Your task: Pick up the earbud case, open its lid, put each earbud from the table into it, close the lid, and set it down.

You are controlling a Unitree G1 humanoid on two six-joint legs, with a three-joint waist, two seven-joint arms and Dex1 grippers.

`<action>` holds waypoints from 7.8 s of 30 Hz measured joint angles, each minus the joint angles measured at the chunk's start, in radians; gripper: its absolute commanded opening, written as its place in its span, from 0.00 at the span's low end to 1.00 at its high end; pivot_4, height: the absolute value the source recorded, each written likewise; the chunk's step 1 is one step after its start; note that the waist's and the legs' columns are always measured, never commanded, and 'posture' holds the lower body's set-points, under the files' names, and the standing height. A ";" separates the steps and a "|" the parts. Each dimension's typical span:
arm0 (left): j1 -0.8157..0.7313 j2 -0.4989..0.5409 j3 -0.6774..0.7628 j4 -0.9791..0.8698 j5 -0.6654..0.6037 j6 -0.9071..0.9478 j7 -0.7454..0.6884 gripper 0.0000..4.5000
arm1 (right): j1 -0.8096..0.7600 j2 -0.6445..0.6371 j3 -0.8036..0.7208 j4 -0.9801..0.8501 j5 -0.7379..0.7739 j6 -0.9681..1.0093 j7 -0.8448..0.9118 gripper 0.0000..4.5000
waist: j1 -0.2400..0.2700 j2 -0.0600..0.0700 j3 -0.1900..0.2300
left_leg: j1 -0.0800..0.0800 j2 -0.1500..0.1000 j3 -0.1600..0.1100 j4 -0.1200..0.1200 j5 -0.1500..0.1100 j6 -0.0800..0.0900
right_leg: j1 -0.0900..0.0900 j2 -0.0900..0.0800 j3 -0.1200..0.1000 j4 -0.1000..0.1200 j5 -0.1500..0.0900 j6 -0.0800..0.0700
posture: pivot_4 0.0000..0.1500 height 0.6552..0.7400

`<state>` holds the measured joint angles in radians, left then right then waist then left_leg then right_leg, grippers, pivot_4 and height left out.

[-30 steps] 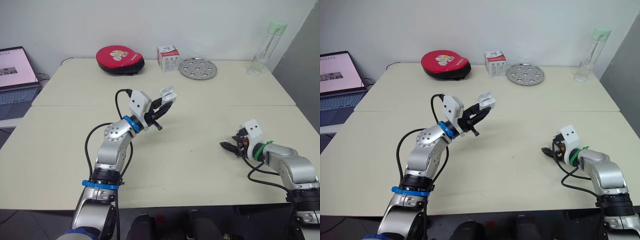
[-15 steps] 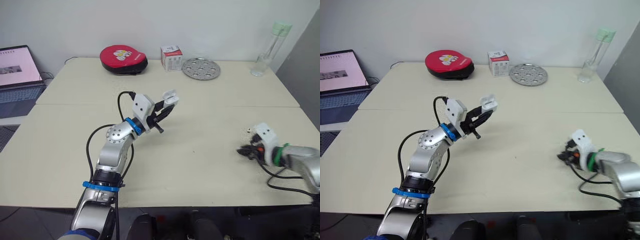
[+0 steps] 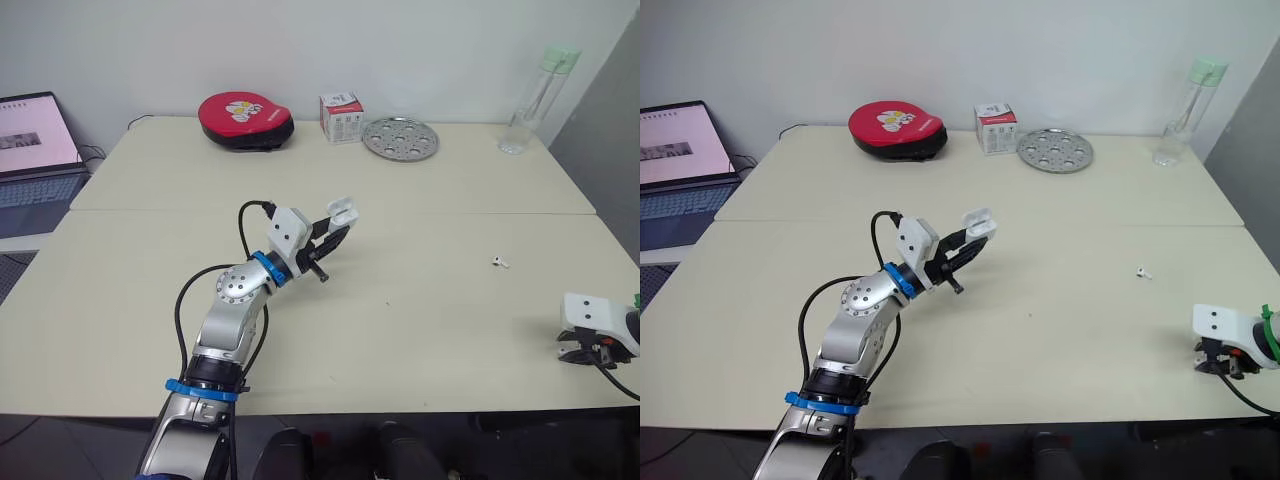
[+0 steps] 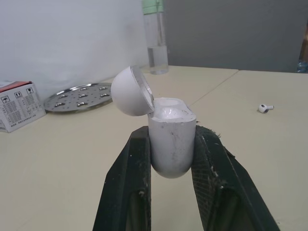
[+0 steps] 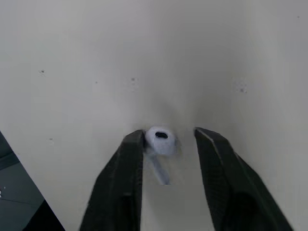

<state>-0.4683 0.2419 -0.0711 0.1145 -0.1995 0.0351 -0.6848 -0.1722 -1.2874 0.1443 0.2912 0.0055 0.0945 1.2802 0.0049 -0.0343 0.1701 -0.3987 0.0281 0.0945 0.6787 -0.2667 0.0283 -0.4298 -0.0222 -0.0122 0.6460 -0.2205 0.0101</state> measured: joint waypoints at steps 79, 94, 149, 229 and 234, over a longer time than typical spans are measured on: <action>0.038 0.012 -0.043 -0.028 0.010 0.023 -0.002 0.17 | -0.124 0.056 0.034 0.105 -0.146 -0.173 0.130 0.15 | -0.003 0.001 -0.001 | 0.006 0.000 -0.002 0.000 0.000 0.000 | 0.007 0.000 -0.001 -0.001 0.001 -0.002 | 1.00 1.00; 0.042 0.012 -0.047 -0.029 0.010 0.019 0.000 0.17 | -0.218 0.258 -0.081 -0.110 0.138 0.291 0.103 0.08 | -0.019 0.002 0.000 | 0.007 0.002 -0.001 0.000 0.000 -0.001 | 0.006 0.000 0.000 0.002 0.003 -0.005 | 1.00 1.00; -0.115 -0.155 -0.033 0.057 0.002 -0.025 0.084 0.17 | -0.394 1.233 -0.341 -0.586 0.713 0.714 -1.073 0.51 | -0.007 0.004 -0.001 | -0.002 0.001 -0.008 0.000 -0.003 -0.001 | 0.003 0.001 -0.005 0.000 0.003 -0.005 | 1.00 1.00; -0.036 -0.088 -0.048 0.004 0.005 -0.021 0.082 0.17 | -0.052 0.045 -0.061 0.159 -0.094 -0.081 0.069 0.53 | -0.004 0.009 0.000 | 0.007 0.000 -0.004 0.000 -0.004 -0.001 | 0.010 0.001 0.000 -0.002 -0.002 0.002 | 1.00 1.00; -0.034 -0.086 -0.048 0.002 0.005 -0.020 0.083 0.17 | -0.053 0.026 -0.045 0.180 -0.122 -0.132 0.075 0.69 | 0.004 0.009 0.000 | 0.006 0.000 -0.005 0.000 -0.004 -0.001 | 0.009 0.001 -0.001 -0.002 -0.002 0.002 | 1.00 1.00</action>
<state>-0.5026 0.1564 -0.1194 0.1165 -0.1946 0.0148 -0.6017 -0.2256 -1.2612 0.0990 0.4717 -0.1167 -0.0371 1.3549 0.0093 -0.0254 0.1702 -0.3925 0.0277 0.0895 0.6788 -0.2702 0.0275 -0.4207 -0.0212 -0.0129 0.6438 -0.2227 0.0118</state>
